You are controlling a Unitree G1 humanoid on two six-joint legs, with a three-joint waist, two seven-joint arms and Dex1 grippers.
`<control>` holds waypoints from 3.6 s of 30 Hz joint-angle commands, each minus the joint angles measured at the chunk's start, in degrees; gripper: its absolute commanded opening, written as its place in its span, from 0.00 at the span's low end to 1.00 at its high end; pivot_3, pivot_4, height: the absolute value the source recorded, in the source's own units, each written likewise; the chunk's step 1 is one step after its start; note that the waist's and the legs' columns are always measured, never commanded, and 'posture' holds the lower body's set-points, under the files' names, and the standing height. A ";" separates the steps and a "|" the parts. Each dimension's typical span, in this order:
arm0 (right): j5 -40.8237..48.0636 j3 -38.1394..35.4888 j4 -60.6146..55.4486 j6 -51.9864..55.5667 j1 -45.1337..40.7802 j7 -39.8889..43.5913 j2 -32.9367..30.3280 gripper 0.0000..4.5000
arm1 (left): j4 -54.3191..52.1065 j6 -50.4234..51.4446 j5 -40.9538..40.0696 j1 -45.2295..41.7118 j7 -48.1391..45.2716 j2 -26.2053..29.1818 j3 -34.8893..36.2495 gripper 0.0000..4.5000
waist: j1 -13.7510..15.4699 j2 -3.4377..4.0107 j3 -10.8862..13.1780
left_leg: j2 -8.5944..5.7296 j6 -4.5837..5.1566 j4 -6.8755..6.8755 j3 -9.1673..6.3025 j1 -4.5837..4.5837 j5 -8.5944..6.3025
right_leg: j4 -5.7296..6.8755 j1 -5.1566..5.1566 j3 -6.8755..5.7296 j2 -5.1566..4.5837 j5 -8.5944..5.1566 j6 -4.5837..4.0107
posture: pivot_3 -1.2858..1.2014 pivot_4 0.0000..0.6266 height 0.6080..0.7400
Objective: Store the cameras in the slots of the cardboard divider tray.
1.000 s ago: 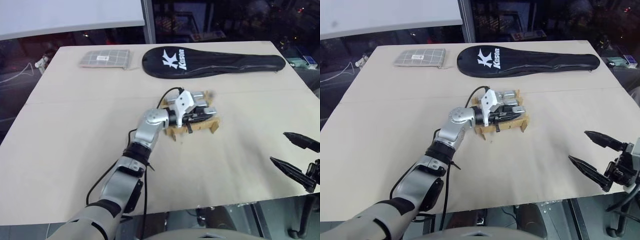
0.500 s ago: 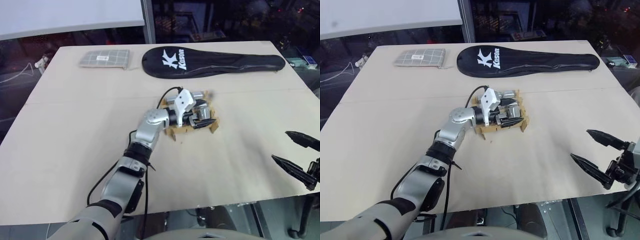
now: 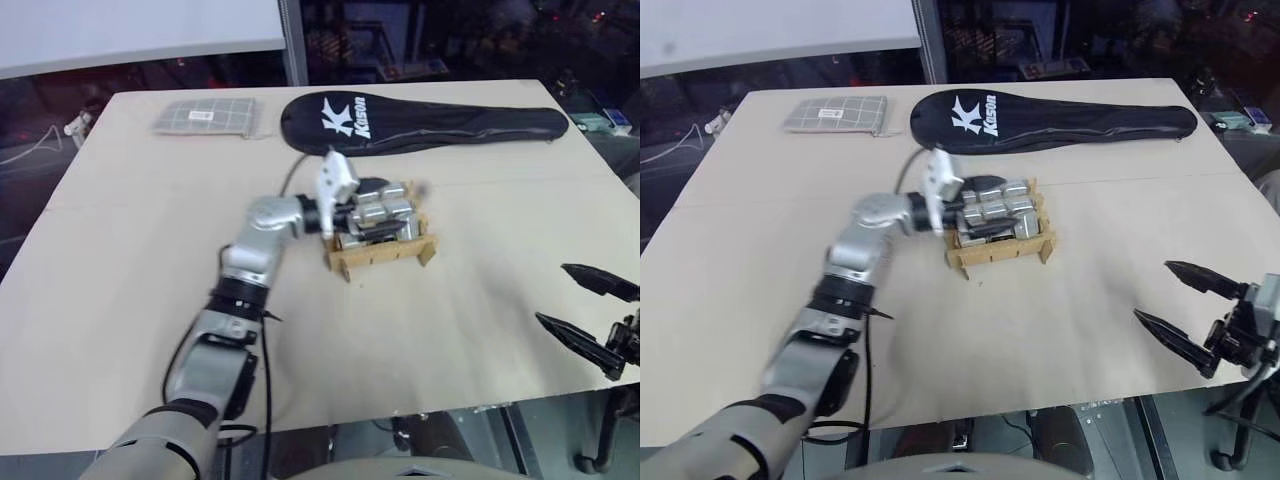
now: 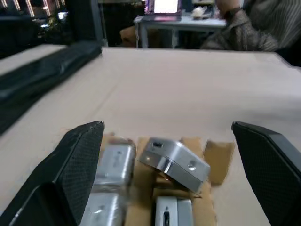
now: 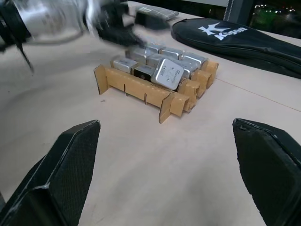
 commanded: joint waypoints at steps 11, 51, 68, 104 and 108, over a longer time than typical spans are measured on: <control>-15.33 26.35 20.00 1.37 -36.78 3.98 -9.46 1.00 | -29.28 18.97 -11.16 19.21 -10.17 32.20 11.23 1.00 | -1.10 -0.04 0.17 | 0.04 -0.01 -0.02 0.03 -0.04 0.00 | 0.04 -0.17 0.04 -0.01 -0.02 -0.02 | 0.52 0.24 1.00; -64.81 63.09 95.54 -58.92 -101.22 14.48 18.13 0.72 | -52.15 27.13 -27.90 43.37 9.26 34.89 35.03 1.00 | -2.53 0.07 0.39 | 0.06 -0.43 -0.12 0.03 -0.07 0.25 | 0.16 -0.35 -0.06 -0.18 0.21 -0.38 | 0.52 0.24 1.00; -55.25 55.14 90.39 -51.24 -100.10 23.67 16.13 0.46 | -49.40 25.39 -27.09 39.99 8.39 35.14 30.04 1.00 | -3.46 0.15 0.45 | 0.07 -0.44 -0.23 -0.15 -0.12 0.25 | 0.16 -0.39 -0.10 -0.14 0.26 -0.40 | 0.52 0.24 1.00; -67.23 45.39 21.60 1.74 -48.65 -3.15 -9.62 0.99 | -38.29 20.14 -21.83 27.87 -0.24 36.08 16.89 1.00 | -1.80 0.01 0.39 | 0.05 -0.32 -0.11 0.19 -0.16 0.19 | 0.11 -0.36 -0.06 0.02 0.10 -0.19 | 0.52 0.24 1.00; -64.10 44.69 19.05 4.89 -48.59 0.33 -10.70 0.99 | -37.86 19.93 -21.54 27.37 -0.46 35.90 16.40 1.00 | -1.79 0.01 0.40 | 0.05 -0.31 -0.13 0.19 -0.20 0.19 | 0.06 -0.38 -0.06 0.02 0.11 -0.21 | 0.52 0.24 1.00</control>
